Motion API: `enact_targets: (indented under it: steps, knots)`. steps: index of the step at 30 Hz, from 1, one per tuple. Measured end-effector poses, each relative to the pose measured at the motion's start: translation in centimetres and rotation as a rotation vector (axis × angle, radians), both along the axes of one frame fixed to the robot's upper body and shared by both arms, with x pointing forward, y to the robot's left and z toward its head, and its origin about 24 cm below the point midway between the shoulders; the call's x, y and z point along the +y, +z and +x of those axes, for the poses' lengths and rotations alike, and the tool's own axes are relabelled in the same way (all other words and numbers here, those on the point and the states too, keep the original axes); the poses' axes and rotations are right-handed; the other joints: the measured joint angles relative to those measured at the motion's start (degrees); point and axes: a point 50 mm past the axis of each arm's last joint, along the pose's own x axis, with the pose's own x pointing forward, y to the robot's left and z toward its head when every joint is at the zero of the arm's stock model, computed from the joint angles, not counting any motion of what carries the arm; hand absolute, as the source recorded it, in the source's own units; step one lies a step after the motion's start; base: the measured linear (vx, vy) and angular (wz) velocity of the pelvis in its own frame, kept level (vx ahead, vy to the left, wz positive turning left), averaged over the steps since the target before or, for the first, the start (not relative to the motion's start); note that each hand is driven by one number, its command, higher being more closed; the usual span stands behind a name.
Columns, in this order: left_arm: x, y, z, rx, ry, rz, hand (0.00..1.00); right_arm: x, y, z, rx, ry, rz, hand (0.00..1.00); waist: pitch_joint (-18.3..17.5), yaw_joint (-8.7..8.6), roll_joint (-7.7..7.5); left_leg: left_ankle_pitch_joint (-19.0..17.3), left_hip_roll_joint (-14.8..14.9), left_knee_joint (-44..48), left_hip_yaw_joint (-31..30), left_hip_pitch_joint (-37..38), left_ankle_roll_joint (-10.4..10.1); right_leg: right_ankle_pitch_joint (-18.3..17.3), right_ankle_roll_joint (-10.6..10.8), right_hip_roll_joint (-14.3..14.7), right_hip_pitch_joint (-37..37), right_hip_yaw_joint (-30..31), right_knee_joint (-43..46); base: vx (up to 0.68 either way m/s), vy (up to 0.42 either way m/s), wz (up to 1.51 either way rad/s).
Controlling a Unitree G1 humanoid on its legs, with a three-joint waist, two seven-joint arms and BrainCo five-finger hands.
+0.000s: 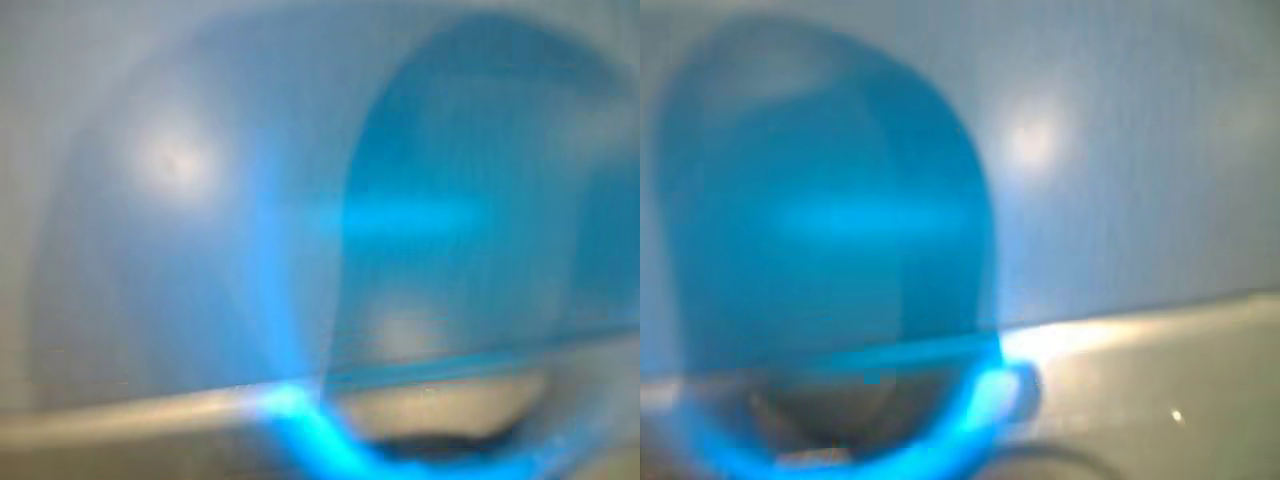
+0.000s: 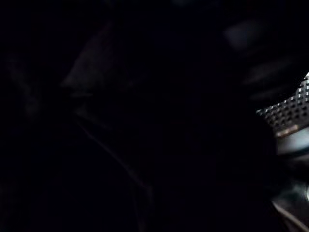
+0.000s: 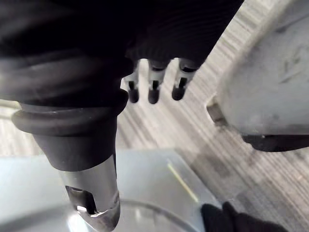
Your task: Pick up the laundry basket with both hands and put the clothes into the washing machine.
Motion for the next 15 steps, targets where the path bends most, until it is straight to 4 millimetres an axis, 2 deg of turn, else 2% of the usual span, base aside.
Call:
enact_targets:
  steps: [1,2,3,7,11,12,15]
  knots:
    - [0.1,1.3,0.6,-0.013,0.002,-0.020,1.00,-0.1,0.1,0.1,-0.001,-0.006,0.003,0.00,0.06,0.31,-0.12,0.00,0.09,-0.05,-0.07,0.00,0.00,0.08,0.14,0.21,-0.03,-0.01,0.10,0.05,-0.082,-0.10]
    - [0.7,4.1,1.1,-0.081,0.018,-0.060,1.00,0.2,0.6,0.6,-0.025,0.001,0.006,0.00,0.27,-0.31,-0.70,0.00,0.46,-0.32,0.14,-0.27,-0.01,0.20,-0.03,0.61,-0.17,-0.29,-0.11,-0.01,-0.067,-0.10]
    - [1.4,5.5,1.2,-0.134,0.035,-0.116,1.00,0.4,1.0,0.7,-0.051,0.000,0.012,0.00,0.27,-0.69,-1.25,0.00,0.97,-0.68,0.17,-0.71,-0.01,0.77,-0.52,1.34,-0.57,-0.43,-0.84,-0.04,-0.054,-0.13]
    - [2.8,8.1,1.5,-0.183,0.054,-0.062,1.00,0.0,0.5,0.2,-0.052,-0.007,0.009,0.00,0.11,-1.91,-1.53,0.04,1.80,-3.21,1.63,-1.75,-0.04,3.66,-1.06,2.57,-2.30,-0.19,-4.11,-0.12,-0.024,-0.20]
    - [1.3,13.0,1.4,-0.292,0.041,0.098,1.00,-1.7,-1.2,-1.7,0.003,-0.073,0.009,0.00,0.14,-1.91,-1.94,0.42,1.85,-3.65,2.80,-4.83,0.03,6.31,-2.35,2.94,-6.52,1.22,-4.69,-0.23,-0.035,-0.03]
    - [0.5,15.1,1.0,-0.351,0.046,0.127,1.00,-2.2,-1.7,-2.2,0.015,-0.087,0.026,0.00,0.25,-1.96,-2.00,0.50,1.74,-3.76,3.60,-6.06,0.06,7.43,-2.70,2.92,-8.27,1.91,-4.69,-0.19,-0.029,0.09]
    - [0.7,18.6,-0.7,-0.494,0.134,0.116,1.00,-2.6,-2.2,-3.2,0.027,-0.100,0.037,0.00,0.39,-2.53,-2.03,2.28,1.70,-3.89,4.50,-7.66,1.70,8.96,-3.24,2.81,-10.42,2.46,-4.74,-0.16,-0.015,-0.02]
